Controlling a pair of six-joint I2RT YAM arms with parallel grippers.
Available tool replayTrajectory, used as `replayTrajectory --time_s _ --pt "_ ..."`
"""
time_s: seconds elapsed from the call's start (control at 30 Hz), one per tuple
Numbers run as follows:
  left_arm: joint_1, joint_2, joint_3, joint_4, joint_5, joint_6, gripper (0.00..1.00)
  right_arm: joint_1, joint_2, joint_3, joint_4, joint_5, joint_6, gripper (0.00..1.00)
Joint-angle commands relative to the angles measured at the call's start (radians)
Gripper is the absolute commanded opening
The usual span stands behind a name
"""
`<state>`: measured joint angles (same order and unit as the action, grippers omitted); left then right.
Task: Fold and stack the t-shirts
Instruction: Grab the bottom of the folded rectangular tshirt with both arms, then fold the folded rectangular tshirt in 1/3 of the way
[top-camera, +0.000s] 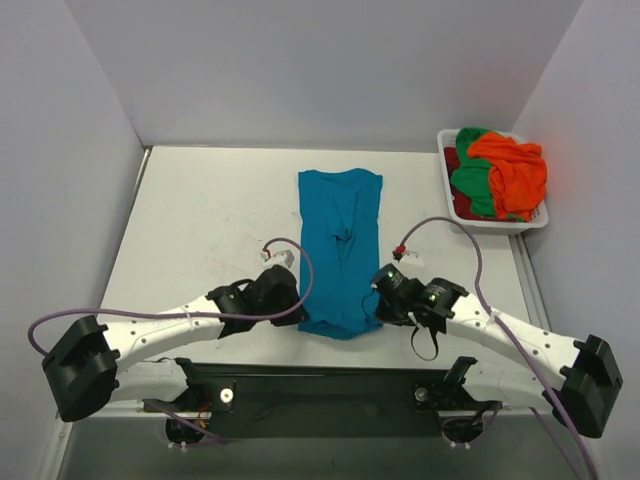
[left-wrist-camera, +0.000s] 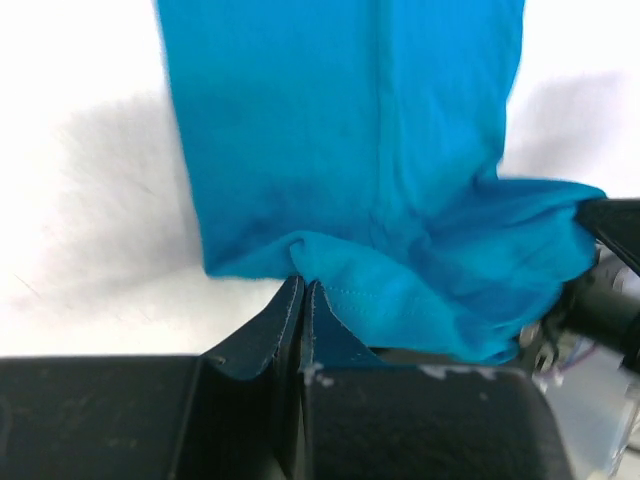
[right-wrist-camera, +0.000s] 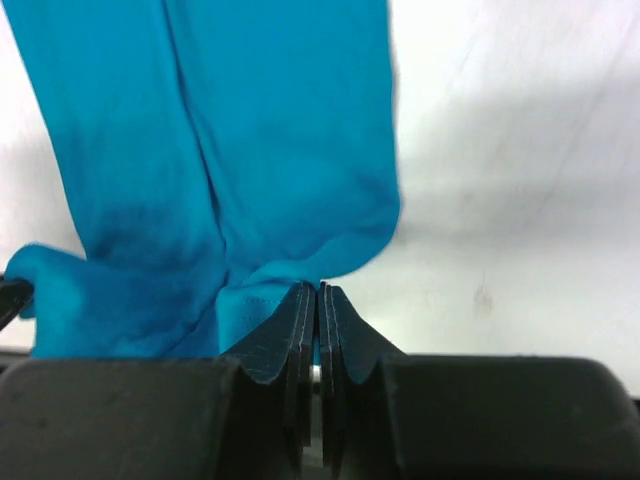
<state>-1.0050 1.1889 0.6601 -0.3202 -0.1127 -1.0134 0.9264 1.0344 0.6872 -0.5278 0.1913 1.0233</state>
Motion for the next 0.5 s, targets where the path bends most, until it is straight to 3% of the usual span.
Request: replayTrajectory --time_s 0.0,0.17,0.47 --pt "0.084 0.055 0.079 0.079 0.039 0.062 0.0 -0.136 0.106 0.09 0.089 -0.022 -0.158 0.0" --pt "0.225 0.165 0.168 0.118 0.064 0.105 0.0 -0.28 0.24 0.204 0.184 -0.092 -0.238 0.0" --pt "0.359 0.426 0.383 0.139 0.091 0.183 0.0 -0.471 0.484 0.327 0.313 -0.254 -0.308 0.0"
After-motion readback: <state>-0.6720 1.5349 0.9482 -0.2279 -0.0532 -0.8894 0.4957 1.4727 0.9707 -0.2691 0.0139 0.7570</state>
